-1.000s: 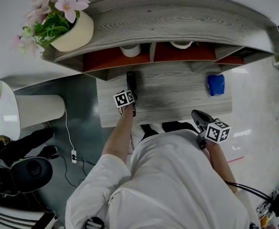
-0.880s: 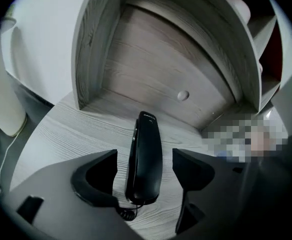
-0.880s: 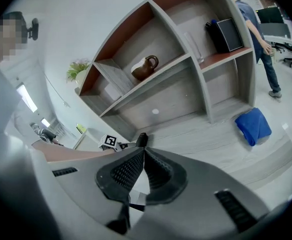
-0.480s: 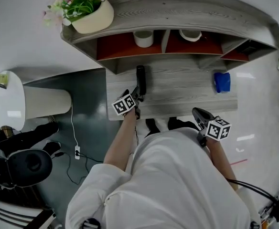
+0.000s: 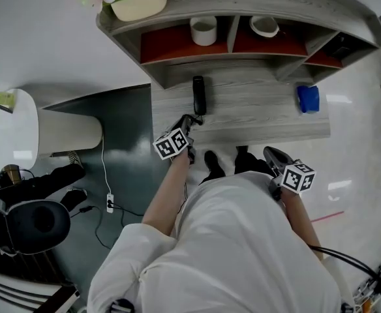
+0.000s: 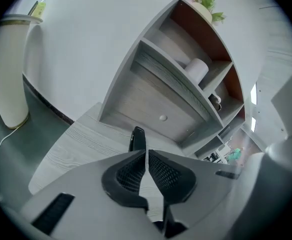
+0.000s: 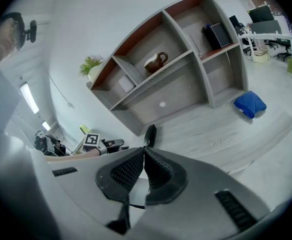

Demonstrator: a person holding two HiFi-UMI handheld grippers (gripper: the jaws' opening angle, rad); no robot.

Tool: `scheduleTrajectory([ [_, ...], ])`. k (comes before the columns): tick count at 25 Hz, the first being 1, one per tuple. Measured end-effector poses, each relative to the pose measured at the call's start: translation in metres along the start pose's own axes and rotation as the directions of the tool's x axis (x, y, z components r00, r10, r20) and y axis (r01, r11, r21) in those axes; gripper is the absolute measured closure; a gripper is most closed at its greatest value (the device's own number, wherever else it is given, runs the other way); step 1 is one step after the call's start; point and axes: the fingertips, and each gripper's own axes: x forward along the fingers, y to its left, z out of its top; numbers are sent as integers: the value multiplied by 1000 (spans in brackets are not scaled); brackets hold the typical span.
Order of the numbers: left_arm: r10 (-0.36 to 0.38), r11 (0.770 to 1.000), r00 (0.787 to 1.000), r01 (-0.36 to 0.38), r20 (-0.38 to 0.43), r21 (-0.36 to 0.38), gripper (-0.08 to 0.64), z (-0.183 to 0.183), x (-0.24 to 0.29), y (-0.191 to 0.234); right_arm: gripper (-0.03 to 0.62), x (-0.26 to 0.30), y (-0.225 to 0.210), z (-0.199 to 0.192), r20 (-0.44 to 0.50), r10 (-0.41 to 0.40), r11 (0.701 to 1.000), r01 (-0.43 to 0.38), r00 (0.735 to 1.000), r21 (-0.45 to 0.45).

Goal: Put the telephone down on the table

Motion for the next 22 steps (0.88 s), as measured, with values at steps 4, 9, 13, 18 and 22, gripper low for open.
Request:
scheduleTrajectory([
  [4, -31, 999, 999, 32, 12, -15, 549, -10, -20, -3, 574, -11, -2, -8, 28, 0, 1000, -1, 1000, 27],
  [9, -72, 997, 997, 72, 10, -24, 551, -39, -53, -22, 574, -22, -5, -5, 38, 39, 999, -39, 999, 14],
  [13, -110, 993, 994, 111, 14, -48, 551, -69, -80, -53, 574, -34, -8, 0, 26, 91, 996, -90, 996, -11],
  [18, -129, 981, 991, 131, 28, -139, 551, -121, -113, -92, 574, -72, -20, -4, -21, 133, 990, -134, 991, -53],
  [22, -109, 982, 993, 114, 45, -152, 551, -155, -131, -113, 574, -102, -37, -17, -34, 160, 986, -162, 986, -37],
])
